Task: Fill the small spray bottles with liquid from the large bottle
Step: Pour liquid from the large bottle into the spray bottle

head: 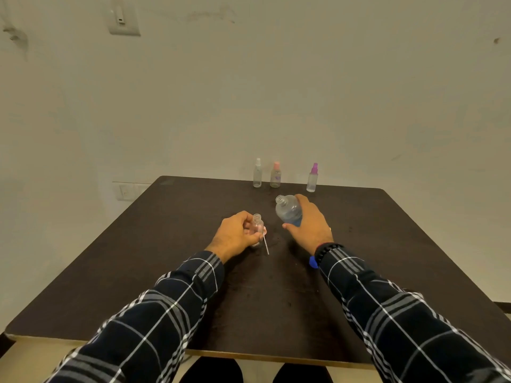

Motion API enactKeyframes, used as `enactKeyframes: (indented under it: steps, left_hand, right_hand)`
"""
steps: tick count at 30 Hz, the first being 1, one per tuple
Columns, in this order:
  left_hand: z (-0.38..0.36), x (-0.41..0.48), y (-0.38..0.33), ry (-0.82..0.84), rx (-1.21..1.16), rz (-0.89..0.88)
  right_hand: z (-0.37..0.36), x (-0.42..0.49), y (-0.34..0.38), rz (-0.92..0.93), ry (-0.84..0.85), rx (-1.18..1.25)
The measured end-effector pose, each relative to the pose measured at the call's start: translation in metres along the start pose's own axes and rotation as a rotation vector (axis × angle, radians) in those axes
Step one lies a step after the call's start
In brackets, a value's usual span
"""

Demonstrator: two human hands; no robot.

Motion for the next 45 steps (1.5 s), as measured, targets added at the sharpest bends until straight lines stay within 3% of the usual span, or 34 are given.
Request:
enactKeyframes:
  steps: [16,45]
  left_hand:
    - [-0.001,0.001,-0.001,0.007,-0.002,0.031]
    - [-0.001,0.005,0.003,0.015,-0.008,0.027]
  right_hand:
    - [-0.02,0.003,0.012,0.159,0.032,-0.303]
    - [-0.018,0.006,0.013,0.185,0.032,-0.32]
Point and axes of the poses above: each hand's wrist, its own x-axis towards the middle knuckle, its own z-axis out of the back of the hand, y = z × x, the point moved 2 cm from there along x, towards the middle knuckle, and after that the axes turned 2 degrees about -y, right-handed, at the moved point
